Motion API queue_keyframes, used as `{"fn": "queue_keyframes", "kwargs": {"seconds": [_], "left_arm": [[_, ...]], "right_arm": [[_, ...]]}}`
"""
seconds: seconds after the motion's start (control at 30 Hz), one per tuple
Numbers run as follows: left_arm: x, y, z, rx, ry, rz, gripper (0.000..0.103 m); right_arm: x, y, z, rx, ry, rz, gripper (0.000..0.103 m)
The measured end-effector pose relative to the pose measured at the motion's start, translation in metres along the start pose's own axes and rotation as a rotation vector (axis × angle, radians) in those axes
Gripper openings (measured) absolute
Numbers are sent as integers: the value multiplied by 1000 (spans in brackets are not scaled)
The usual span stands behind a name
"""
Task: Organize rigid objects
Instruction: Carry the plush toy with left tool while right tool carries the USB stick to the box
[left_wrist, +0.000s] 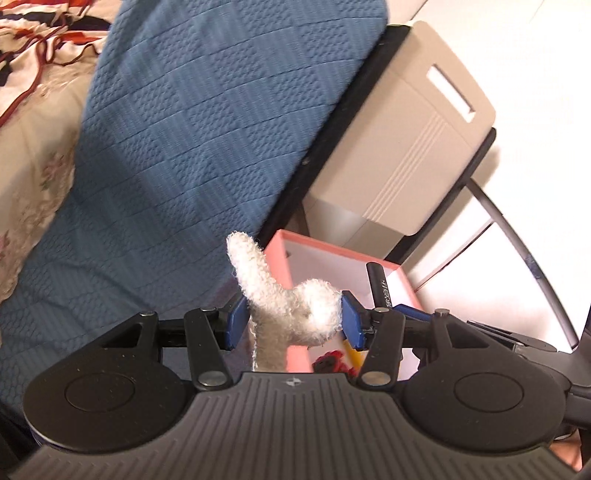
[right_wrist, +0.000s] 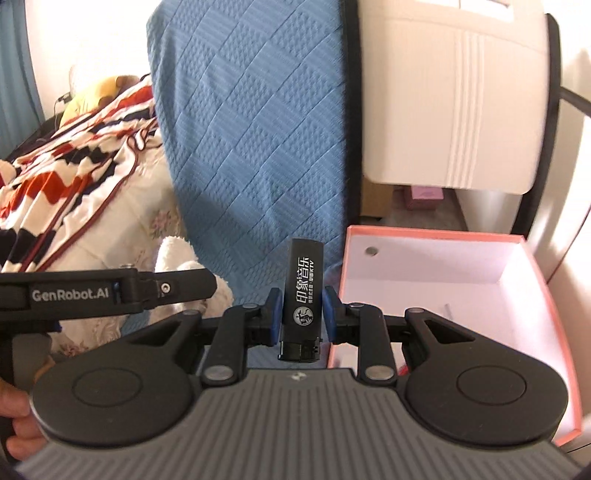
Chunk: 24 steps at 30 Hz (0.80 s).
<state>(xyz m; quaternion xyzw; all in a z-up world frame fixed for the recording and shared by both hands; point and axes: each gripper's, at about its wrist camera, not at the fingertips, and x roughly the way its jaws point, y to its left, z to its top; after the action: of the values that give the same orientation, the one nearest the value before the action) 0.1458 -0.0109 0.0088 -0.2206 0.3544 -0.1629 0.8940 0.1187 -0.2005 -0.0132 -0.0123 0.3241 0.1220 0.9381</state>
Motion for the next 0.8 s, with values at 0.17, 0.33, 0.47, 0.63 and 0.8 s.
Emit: {"fn": "queue_keyframes", "kwargs": {"seconds": [0.17, 0.33, 0.47, 0.63, 0.8], "left_arm": [[6, -31, 7, 21, -16, -18, 58], [15, -61, 9, 39, -42, -28, 58], [31, -80, 3, 46, -37, -29, 58], [63, -94, -18, 63, 20, -25, 58], [99, -101, -39, 96, 96, -15, 58]], "right_arm": [[-21, -26, 12, 4, -42, -18, 27], [-29, -49, 15, 15, -60, -36, 27], [-30, -66, 11, 19, -60, -48, 27], [-23, -102, -11, 60, -41, -83, 27], [-11, -128, -37, 118, 8, -108, 27]]}}
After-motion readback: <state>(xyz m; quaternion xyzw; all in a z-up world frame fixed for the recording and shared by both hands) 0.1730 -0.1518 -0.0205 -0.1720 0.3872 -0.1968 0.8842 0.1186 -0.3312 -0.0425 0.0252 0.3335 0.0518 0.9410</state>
